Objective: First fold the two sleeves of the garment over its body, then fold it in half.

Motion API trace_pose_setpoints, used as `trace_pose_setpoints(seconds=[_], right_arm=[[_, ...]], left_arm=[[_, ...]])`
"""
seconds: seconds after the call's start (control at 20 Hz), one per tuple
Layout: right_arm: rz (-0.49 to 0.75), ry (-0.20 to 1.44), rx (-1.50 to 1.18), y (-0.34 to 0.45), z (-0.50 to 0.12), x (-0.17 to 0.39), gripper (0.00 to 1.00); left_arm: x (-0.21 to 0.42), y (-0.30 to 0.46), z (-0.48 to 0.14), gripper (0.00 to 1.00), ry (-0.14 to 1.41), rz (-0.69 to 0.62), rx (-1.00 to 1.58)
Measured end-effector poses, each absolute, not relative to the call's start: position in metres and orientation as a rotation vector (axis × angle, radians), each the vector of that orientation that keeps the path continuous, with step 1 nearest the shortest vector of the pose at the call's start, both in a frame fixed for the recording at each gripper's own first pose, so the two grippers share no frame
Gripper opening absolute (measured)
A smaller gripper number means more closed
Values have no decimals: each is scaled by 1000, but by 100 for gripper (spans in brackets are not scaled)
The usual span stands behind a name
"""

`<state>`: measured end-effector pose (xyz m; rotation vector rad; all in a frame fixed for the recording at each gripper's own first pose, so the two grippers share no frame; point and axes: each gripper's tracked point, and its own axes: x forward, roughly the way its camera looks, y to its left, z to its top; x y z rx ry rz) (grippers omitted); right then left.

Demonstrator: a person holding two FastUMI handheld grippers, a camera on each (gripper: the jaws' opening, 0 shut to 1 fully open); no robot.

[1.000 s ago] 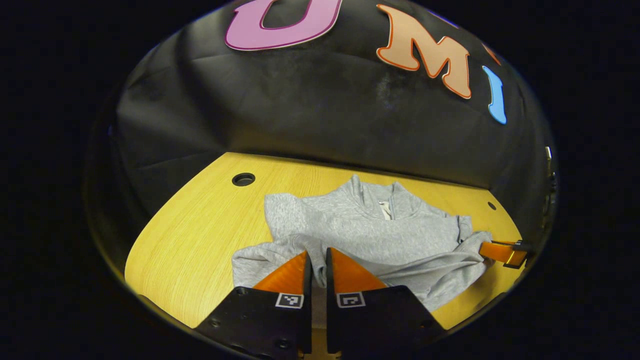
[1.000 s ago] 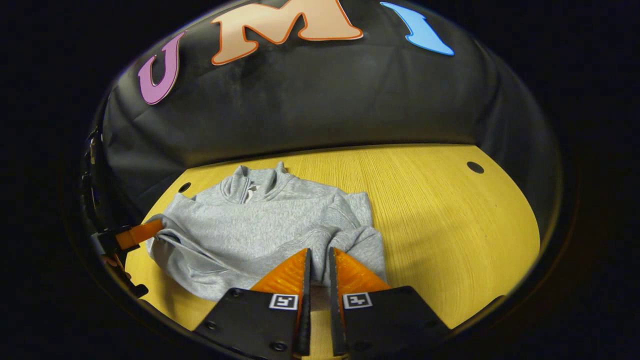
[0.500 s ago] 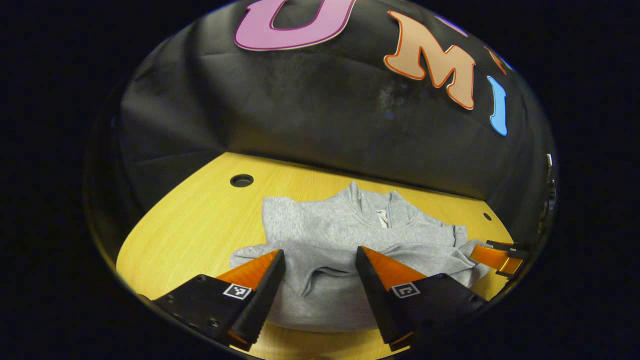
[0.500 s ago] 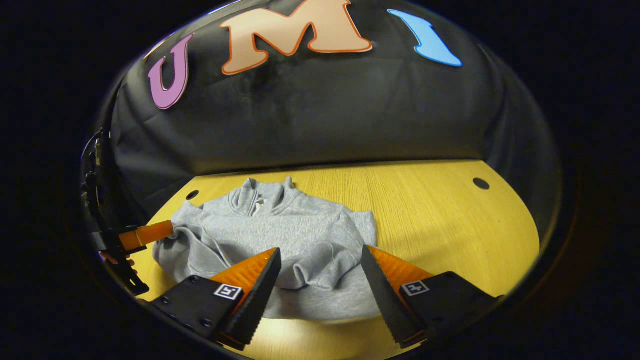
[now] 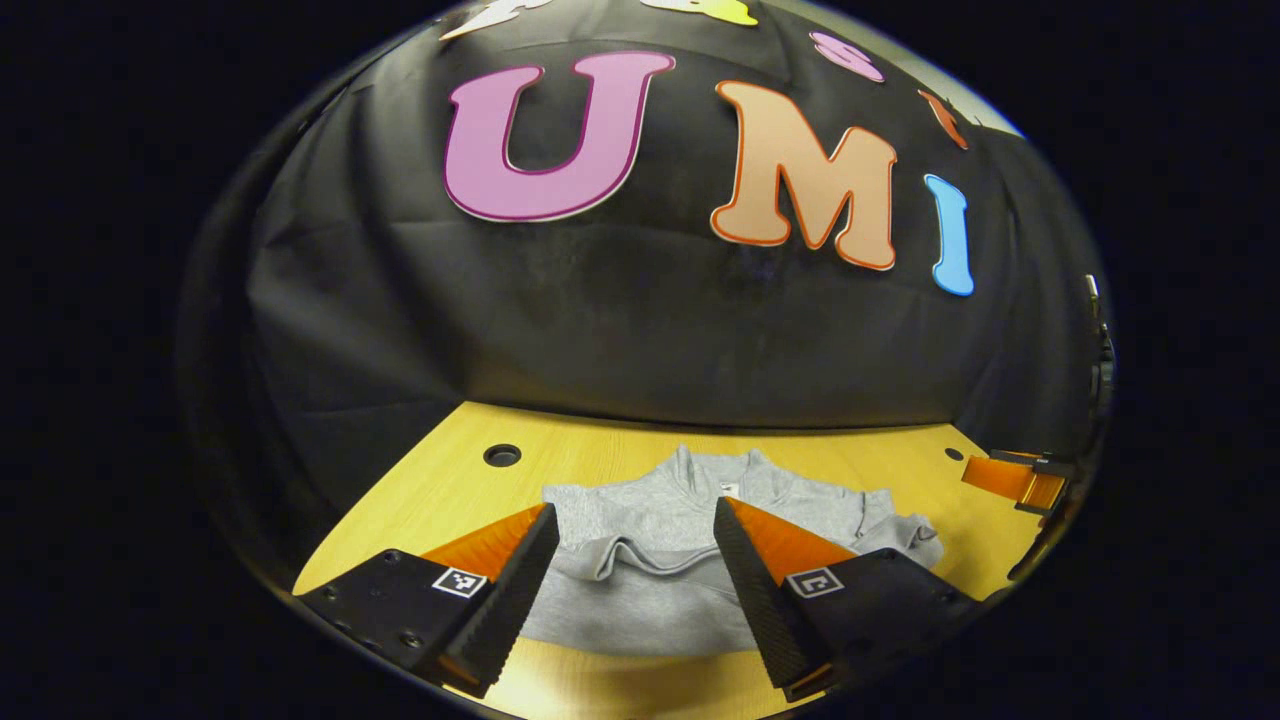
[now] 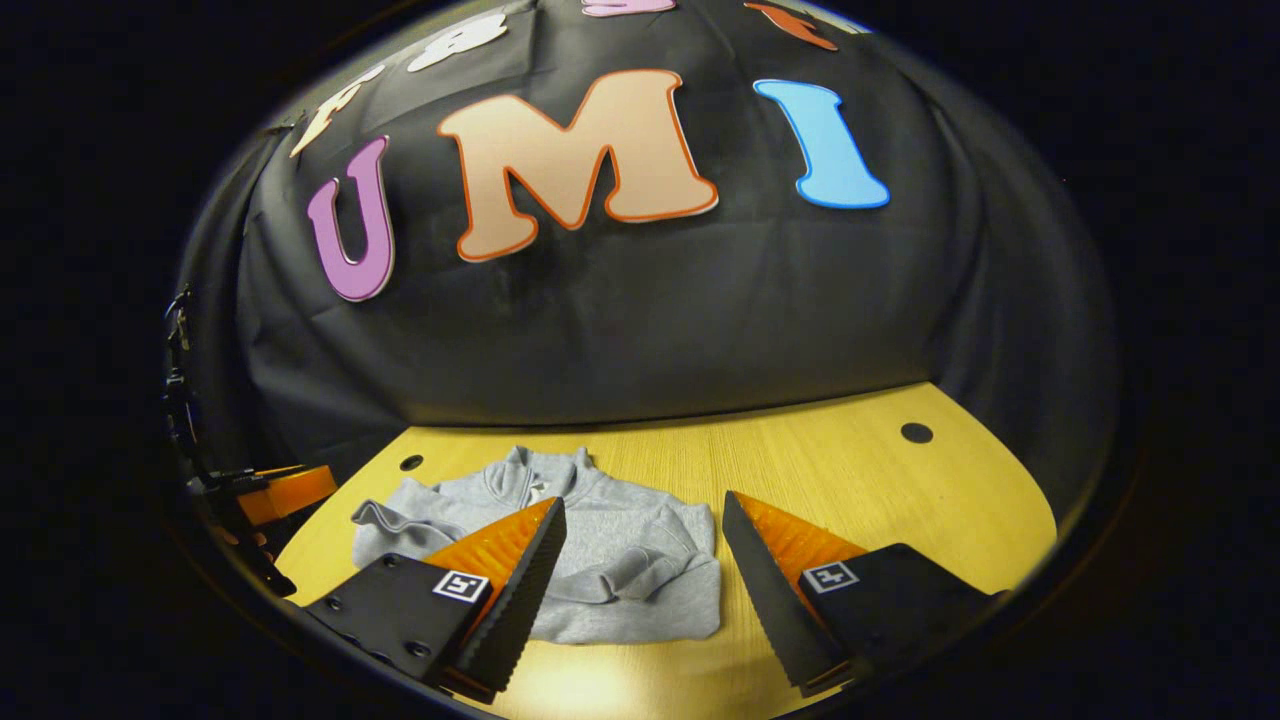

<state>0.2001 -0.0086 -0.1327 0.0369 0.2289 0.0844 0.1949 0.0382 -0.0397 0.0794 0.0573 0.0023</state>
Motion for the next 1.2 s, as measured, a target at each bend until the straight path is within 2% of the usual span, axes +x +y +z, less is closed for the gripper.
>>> trace_pose_setpoints(seconds=[0.35, 0.65, 0.95, 1.2], right_arm=[[106, 121, -37, 1, -78, 117, 98], [153, 143, -85, 28, -92, 59, 98], [178, 160, -20, 38, -100, 19, 98], [157, 162, -2, 27, -101, 10, 98]], left_arm=[[115, 34, -15, 92, 20, 19, 67], [54, 54, -42, 93, 83, 67, 66], [36, 58, -56, 93, 116, 69, 44], [41, 49, -52, 92, 108, 32, 86]])
